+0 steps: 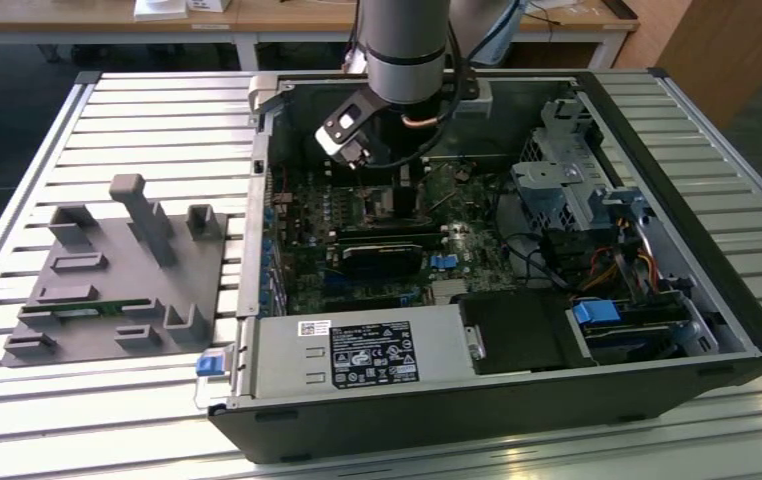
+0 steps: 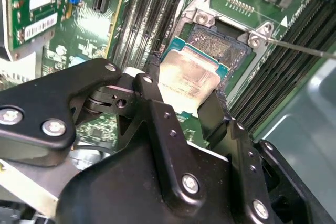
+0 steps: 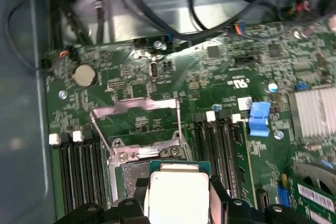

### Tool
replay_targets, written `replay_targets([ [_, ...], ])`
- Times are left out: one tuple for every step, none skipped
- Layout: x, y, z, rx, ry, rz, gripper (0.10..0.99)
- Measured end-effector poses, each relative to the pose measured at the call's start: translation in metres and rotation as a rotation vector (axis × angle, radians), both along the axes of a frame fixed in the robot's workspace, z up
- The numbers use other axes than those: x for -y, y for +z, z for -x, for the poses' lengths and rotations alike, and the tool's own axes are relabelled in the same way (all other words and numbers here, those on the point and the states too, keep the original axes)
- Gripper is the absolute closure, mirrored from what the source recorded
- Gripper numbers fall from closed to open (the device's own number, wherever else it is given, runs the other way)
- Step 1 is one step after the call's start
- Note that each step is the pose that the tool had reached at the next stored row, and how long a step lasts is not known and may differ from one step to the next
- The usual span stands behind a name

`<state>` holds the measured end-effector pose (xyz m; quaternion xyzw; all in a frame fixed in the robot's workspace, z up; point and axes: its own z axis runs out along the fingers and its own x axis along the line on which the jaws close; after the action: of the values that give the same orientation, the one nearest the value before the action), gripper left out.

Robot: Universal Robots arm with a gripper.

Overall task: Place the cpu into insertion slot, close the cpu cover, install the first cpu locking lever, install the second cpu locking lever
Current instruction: 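Place the cpu into insertion slot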

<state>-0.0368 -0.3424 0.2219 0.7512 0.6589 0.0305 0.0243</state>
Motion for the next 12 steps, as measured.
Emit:
replay_targets([
  [-0.0001,-0.0005,0.0,0.0,0.015,0.0,0.545],
  [-0.0002,-0.0011,0.0,0.0,0.031,0.0,0.545],
  [-0.0003,-0.0016,0.0,0.0001,0.045,0.0,0.545],
  [-0.0006,-0.0021,-0.0001,0.0001,0.058,0.0,0.545],
  [-0.0009,-0.0026,-0.0001,0.0,0.069,0.0,0.545],
  [-0.0015,-0.0031,0.0,-0.0001,0.079,0.0,0.545],
  [-0.0022,-0.0036,0.0,0.0,0.088,0.0,0.545],
  [-0.0029,-0.0041,0.0,0.0001,0.096,0.0,0.545],
  [-0.0039,-0.0045,0.0,0.0,0.103,0.0,0.545],
  [-0.0048,-0.0047,0.0,0.0,0.108,0.0,0.545],
  [-0.0053,-0.0049,0.0,0.0,0.11,0.0,0.545],
  [-0.0054,-0.0051,0.0,0.0001,0.11,0.001,0.545],
])
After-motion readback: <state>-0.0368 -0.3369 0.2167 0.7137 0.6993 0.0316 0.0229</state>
